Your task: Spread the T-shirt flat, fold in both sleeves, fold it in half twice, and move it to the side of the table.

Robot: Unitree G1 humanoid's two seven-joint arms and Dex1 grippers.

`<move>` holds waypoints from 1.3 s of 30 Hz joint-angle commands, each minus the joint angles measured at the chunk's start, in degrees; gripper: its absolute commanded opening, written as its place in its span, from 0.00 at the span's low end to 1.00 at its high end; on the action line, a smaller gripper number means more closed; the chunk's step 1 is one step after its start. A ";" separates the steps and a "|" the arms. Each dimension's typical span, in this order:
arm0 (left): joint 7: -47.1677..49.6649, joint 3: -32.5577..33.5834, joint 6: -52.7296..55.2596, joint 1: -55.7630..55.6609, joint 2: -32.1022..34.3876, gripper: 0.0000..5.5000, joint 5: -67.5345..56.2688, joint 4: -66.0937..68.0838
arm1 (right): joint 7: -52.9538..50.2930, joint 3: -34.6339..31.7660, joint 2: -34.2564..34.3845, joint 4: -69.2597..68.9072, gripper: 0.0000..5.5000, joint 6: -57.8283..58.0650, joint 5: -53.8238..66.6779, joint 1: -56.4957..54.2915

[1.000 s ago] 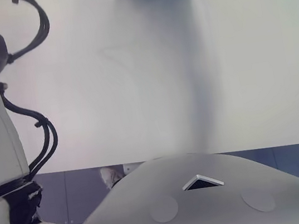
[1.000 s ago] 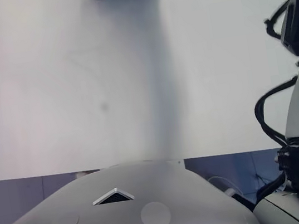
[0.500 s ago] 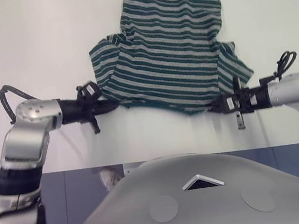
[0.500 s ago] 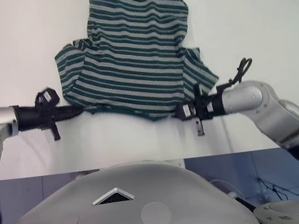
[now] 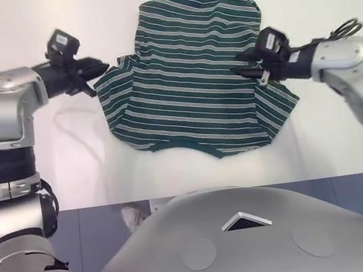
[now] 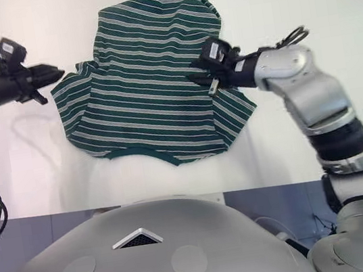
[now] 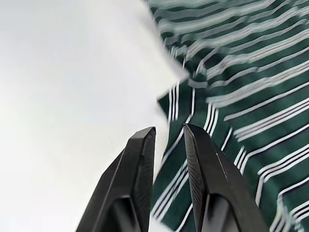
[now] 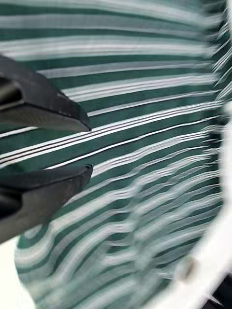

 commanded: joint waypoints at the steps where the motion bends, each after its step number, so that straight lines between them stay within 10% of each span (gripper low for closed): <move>1: -0.76 1.84 1.14 1.57 1.59 0.19 -0.63 1.64 | -2.47 0.94 2.27 3.90 0.24 -0.85 -4.32 -0.62; 11: -4.80 -1.18 -3.38 7.63 1.88 0.19 0.79 10.03 | -0.54 0.61 2.84 5.99 0.24 -2.08 -7.99 -0.43; 17: -2.84 -3.26 -16.97 9.83 3.21 0.00 6.53 9.17 | 0.47 -0.48 2.24 6.22 0.24 -2.43 -9.11 0.45; 24: -7.79 7.09 -5.49 5.97 1.16 0.00 -10.96 -3.72 | 1.11 -3.46 1.72 4.88 0.24 -1.01 -8.28 2.04; 31: -2.32 -5.97 0.12 4.75 -6.59 0.00 -10.69 -18.31 | 1.74 -9.46 2.01 2.06 0.24 3.87 -4.74 2.05; 35: 2.87 -20.78 -5.53 5.27 -5.32 0.09 4.48 -17.40 | -0.62 -23.15 5.44 -0.62 0.36 14.06 5.31 3.65; 39: 0.03 -21.44 -9.74 4.79 -1.78 0.15 7.60 -20.64 | 2.63 -32.08 0.32 -4.00 0.52 18.56 10.63 11.19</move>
